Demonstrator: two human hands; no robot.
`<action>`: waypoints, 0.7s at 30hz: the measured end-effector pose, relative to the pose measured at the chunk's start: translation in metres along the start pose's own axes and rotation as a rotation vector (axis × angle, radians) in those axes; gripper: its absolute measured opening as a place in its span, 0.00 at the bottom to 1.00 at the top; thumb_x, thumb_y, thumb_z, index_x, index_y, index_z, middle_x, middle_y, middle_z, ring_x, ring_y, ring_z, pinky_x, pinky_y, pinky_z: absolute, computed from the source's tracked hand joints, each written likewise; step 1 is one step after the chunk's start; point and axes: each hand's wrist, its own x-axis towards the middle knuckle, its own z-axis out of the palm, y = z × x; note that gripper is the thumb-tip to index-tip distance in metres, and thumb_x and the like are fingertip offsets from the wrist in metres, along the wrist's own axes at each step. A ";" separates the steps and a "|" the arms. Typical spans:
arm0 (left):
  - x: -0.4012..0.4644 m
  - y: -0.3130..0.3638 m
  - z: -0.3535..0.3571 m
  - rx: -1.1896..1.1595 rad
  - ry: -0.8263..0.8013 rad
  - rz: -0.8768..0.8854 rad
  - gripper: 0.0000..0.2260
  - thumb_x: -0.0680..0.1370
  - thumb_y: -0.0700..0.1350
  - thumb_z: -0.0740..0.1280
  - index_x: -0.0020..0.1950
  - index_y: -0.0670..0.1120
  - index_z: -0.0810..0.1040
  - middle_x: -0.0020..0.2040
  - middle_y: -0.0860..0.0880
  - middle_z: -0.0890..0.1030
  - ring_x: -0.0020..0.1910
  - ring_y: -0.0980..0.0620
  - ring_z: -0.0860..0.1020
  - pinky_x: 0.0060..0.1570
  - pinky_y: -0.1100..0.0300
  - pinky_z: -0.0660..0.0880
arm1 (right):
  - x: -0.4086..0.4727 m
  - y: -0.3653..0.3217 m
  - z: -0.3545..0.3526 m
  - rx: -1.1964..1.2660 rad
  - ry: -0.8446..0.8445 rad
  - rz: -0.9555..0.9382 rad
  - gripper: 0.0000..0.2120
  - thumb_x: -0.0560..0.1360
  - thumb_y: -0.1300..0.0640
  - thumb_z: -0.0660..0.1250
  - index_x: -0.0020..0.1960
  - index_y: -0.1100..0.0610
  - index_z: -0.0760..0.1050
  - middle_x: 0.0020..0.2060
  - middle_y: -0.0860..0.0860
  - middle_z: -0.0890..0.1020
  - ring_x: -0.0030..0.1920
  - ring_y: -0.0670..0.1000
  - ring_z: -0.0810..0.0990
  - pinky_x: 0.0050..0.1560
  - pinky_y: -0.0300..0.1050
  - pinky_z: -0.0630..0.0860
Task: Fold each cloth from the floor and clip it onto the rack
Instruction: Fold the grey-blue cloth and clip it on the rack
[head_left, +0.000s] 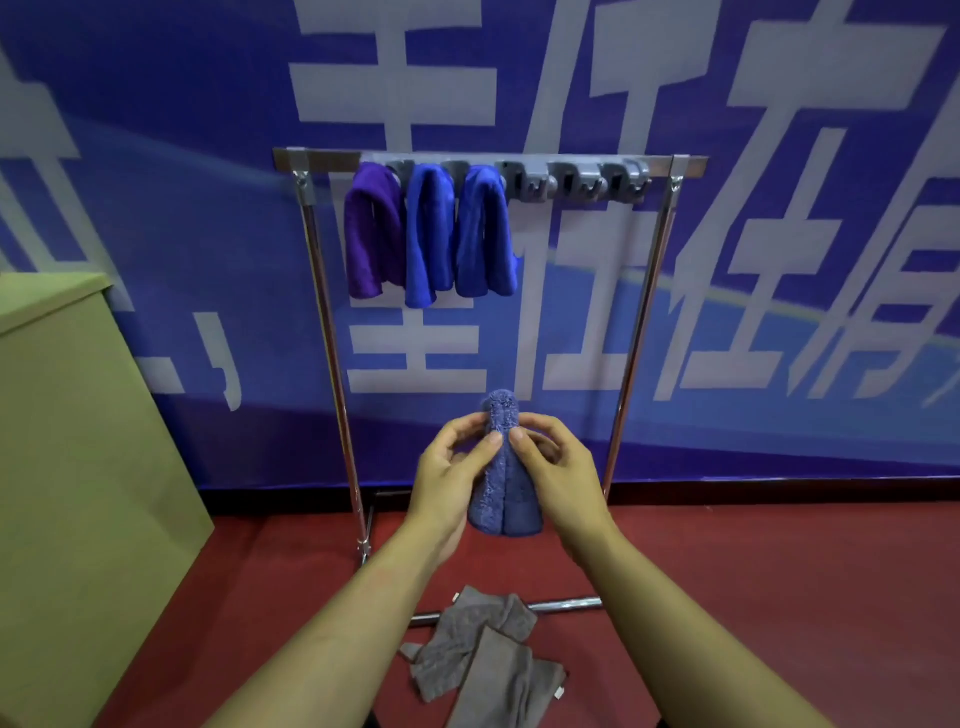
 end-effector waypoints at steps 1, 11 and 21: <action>0.004 0.004 0.004 0.001 0.001 0.009 0.13 0.77 0.35 0.70 0.61 0.42 0.79 0.55 0.46 0.86 0.57 0.47 0.83 0.59 0.54 0.79 | 0.004 -0.007 0.001 0.039 -0.011 0.020 0.10 0.79 0.56 0.70 0.60 0.54 0.79 0.52 0.54 0.87 0.55 0.52 0.85 0.60 0.54 0.80; 0.052 0.062 0.042 0.502 -0.078 0.123 0.19 0.78 0.45 0.71 0.69 0.54 0.77 0.62 0.50 0.80 0.59 0.54 0.81 0.63 0.54 0.77 | 0.050 -0.055 0.003 0.156 0.053 -0.030 0.08 0.80 0.57 0.68 0.57 0.57 0.83 0.47 0.53 0.88 0.51 0.52 0.87 0.52 0.47 0.83; 0.149 0.127 0.117 0.776 0.152 0.521 0.11 0.82 0.46 0.64 0.63 0.51 0.80 0.54 0.49 0.76 0.48 0.53 0.78 0.47 0.61 0.71 | 0.158 -0.139 -0.018 -0.225 0.222 -0.380 0.08 0.82 0.56 0.63 0.57 0.52 0.81 0.43 0.43 0.85 0.42 0.38 0.83 0.39 0.31 0.76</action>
